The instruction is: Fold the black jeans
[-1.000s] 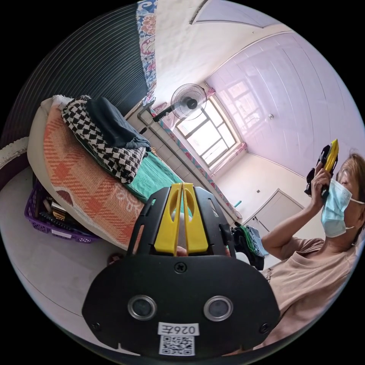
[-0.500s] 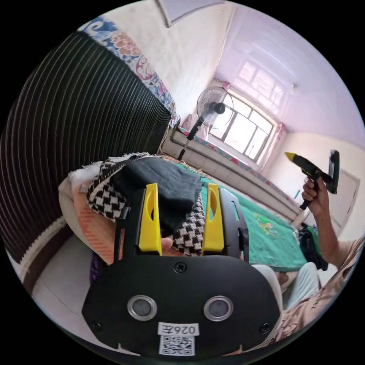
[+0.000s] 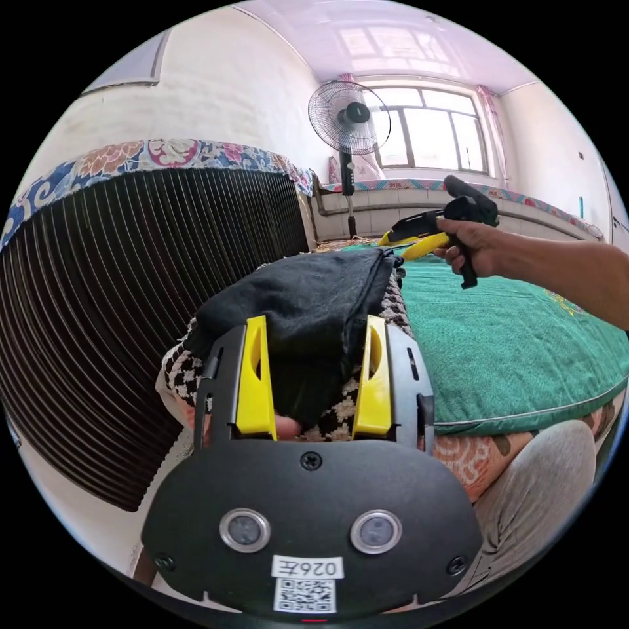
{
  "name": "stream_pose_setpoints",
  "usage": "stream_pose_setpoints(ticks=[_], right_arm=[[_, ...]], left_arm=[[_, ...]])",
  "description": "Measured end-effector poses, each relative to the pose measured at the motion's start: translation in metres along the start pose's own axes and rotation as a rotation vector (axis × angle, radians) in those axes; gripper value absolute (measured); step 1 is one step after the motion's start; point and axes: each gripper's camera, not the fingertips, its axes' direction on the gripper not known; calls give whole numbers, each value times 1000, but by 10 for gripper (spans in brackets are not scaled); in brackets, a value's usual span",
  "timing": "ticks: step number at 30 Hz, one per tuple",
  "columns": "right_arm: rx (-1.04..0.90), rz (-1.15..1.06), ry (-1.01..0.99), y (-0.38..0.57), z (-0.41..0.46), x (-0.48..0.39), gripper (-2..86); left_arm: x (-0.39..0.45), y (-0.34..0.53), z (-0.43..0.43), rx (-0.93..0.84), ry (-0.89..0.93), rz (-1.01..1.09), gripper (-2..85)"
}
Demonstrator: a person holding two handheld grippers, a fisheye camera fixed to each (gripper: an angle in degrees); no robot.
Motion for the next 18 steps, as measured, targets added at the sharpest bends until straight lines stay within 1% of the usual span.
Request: stream_pose_setpoints(ticks=[1, 3, 4, 5, 9, 12, 15, 16, 18], right_arm=[[-10, 3, -4, -4, 3, -1, 113], [-18, -12, 3, -13, 1, -18, 46], [-8, -32, 23, -13, -2, -25, 32], [20, -69, 86, -13, -11, -43, 3], [75, -257, 243, -13, -36, -114, -12], [131, -324, 214, -15, -65, -160, -15], [180, -368, 118, -18, -111, -203, -15], [195, -373, 98, -18, -123, -210, -16], [281, -381, 38, -9, -181, -228, -16]], left_arm=[[5, 0, 0, 8, 4, 1, 178], [12, 0, -1, 28, 19, 17, 158], [13, 0, -3, 40, 39, 16, 143], [13, -1, -3, 45, 58, 10, 131], [15, -5, 1, 41, 88, 15, 95], [19, -12, 5, 27, 76, 26, 63], [6, -19, 8, 61, 117, -67, 55], [0, -24, 5, 94, 131, -109, 53], [0, -35, -1, 166, 173, -140, 51]])
